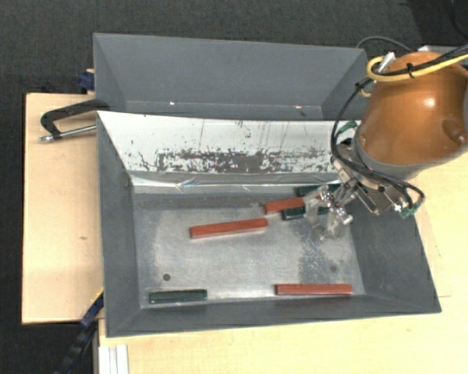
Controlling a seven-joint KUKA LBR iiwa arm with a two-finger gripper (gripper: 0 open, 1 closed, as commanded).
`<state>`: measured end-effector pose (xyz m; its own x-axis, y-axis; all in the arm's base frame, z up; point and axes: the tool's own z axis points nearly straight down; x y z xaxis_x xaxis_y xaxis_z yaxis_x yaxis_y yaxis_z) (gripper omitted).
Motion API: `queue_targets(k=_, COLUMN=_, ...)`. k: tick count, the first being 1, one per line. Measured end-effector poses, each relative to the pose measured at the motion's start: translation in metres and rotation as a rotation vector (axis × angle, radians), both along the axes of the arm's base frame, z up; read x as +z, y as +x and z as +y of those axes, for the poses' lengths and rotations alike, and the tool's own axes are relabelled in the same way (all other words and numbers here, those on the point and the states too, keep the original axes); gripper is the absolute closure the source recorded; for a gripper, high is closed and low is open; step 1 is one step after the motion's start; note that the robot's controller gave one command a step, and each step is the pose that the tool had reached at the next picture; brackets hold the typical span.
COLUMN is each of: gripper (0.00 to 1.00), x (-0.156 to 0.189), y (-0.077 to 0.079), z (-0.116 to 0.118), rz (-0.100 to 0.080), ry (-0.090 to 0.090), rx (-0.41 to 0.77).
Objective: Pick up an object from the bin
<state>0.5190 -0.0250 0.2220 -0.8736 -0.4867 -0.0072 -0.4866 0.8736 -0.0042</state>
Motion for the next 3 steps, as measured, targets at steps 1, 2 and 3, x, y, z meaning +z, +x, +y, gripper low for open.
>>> queue_targets(k=1, gripper=1.0, x=-0.024, y=0.041, z=0.01, rz=0.002, ry=0.002, rx=-0.063)
queue_targets(k=2, gripper=1.0, x=-0.049, y=0.034, z=0.008, rz=0.004, ry=0.002, rx=-0.016)
queue_targets(k=3, gripper=1.0, x=-0.055, y=0.032, z=0.004, rz=0.005, ry=0.001, rx=0.126)
